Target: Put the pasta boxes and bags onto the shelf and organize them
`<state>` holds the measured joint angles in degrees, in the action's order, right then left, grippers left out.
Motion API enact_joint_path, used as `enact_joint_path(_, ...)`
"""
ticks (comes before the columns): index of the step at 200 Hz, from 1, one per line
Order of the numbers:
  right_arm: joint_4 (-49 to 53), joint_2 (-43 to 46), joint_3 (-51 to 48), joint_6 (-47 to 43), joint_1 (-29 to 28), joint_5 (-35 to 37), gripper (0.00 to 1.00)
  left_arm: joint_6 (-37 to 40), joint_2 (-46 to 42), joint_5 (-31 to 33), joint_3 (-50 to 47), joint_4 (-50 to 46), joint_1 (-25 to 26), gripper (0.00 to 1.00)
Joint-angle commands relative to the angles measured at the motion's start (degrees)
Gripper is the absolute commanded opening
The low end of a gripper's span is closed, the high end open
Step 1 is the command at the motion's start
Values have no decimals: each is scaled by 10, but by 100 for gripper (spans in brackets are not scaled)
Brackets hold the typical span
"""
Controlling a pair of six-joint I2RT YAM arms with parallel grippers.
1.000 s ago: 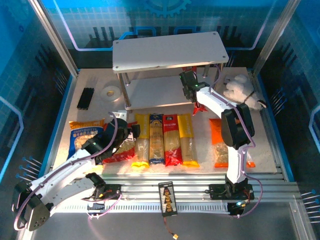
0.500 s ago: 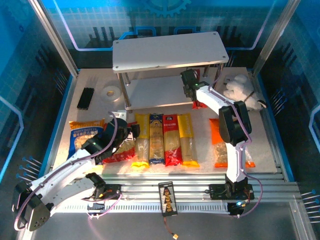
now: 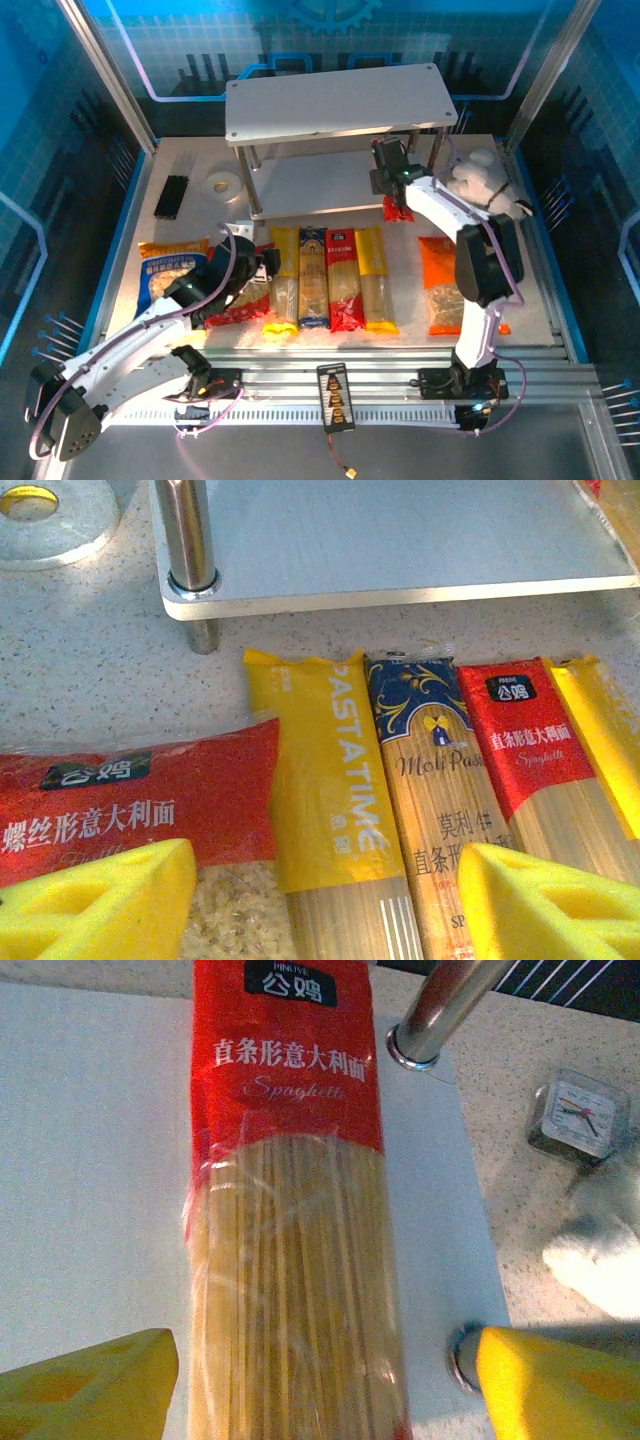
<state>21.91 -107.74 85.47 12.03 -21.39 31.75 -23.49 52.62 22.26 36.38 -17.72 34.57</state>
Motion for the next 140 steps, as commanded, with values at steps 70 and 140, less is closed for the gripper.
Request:
enact_joint_path(70, 153, 303, -306, 185, -110, -181, 82, -23, 65, -42, -21, 28, -4, 69)
enact_joint_path(140, 147, 342, -414, 262, -191, -212, 89, -54, 160, -69, 5, 15, -4, 69)
